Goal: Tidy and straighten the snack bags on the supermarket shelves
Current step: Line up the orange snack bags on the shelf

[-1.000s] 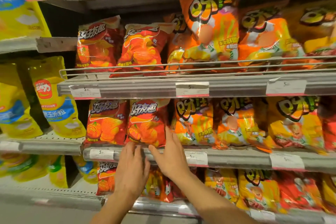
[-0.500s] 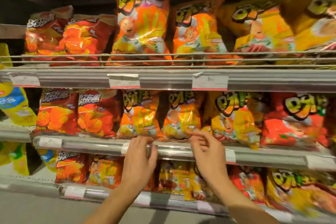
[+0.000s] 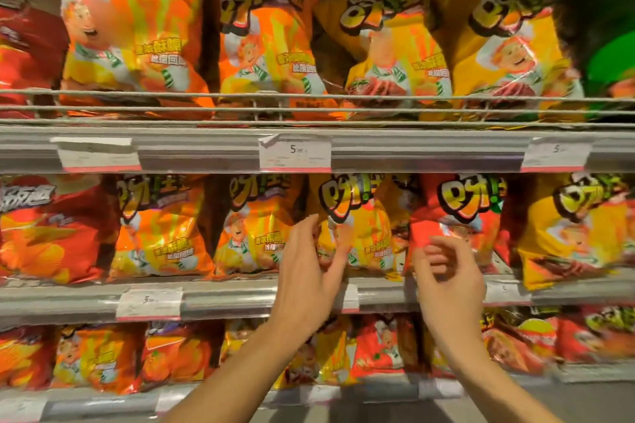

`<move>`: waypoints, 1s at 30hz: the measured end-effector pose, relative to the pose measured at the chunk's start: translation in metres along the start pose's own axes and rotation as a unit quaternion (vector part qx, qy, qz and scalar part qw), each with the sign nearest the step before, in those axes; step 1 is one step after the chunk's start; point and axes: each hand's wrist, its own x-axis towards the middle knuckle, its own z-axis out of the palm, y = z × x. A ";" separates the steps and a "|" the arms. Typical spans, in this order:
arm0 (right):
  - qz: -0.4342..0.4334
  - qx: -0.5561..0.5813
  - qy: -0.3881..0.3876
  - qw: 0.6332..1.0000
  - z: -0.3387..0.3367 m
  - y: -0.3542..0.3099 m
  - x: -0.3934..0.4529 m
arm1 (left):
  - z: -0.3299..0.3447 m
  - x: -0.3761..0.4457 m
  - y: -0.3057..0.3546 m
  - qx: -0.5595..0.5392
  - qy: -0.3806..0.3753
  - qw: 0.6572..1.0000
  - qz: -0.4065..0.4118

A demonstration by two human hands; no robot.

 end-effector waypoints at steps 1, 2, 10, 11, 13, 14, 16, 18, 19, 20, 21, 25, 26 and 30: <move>-0.009 -0.031 0.023 0.999 -0.007 0.003 0.007 | 0.007 0.007 0.002 -0.009 -0.018 1.000 -0.023; -0.022 -0.065 0.046 0.997 -0.013 0.006 0.014 | 0.012 0.014 0.003 -0.012 -0.035 0.998 -0.049; 0.028 -0.159 0.070 0.984 -0.041 0.026 0.060 | 0.032 0.052 -0.004 0.015 -0.122 0.980 -0.159; 0.051 -0.150 0.038 0.987 -0.044 0.031 0.067 | 0.033 0.052 -0.006 0.005 -0.123 0.978 -0.166; 0.088 -0.122 -0.028 0.988 -0.048 0.039 0.078 | 0.035 0.053 -0.009 -0.017 -0.118 0.977 -0.176; 0.102 -0.117 -0.049 0.987 -0.049 0.043 0.084 | 0.036 0.053 -0.010 -0.029 -0.114 0.977 -0.180; 0.111 -0.122 -0.074 0.983 -0.053 0.048 0.093 | 0.038 0.054 -0.013 -0.055 -0.104 0.976 -0.181; 0.099 -0.115 -0.093 0.984 -0.054 0.052 0.098 | 0.038 0.054 -0.013 -0.077 -0.085 0.978 -0.174; 0.096 -0.106 -0.099 0.985 -0.055 0.055 0.100 | 0.038 0.055 -0.013 -0.084 -0.083 0.978 -0.174; 0.093 -0.096 -0.105 0.985 -0.055 0.058 0.102 | 0.038 0.055 -0.013 -0.086 -0.085 0.977 -0.175; 0.089 -0.089 -0.113 0.986 -0.055 0.060 0.103 | 0.039 0.054 -0.011 -0.088 -0.085 0.976 -0.179; 0.083 -0.072 -0.147 0.983 -0.053 0.065 0.109 | 0.042 0.054 -0.009 -0.110 -0.057 0.977 -0.171; 0.084 -0.070 -0.148 0.983 -0.052 0.067 0.109 | 0.042 0.054 -0.009 -0.110 -0.058 0.976 -0.177; 0.063 -0.067 -0.138 0.986 -0.050 0.061 0.108 | 0.043 0.052 -0.007 -0.133 -0.036 0.974 -0.179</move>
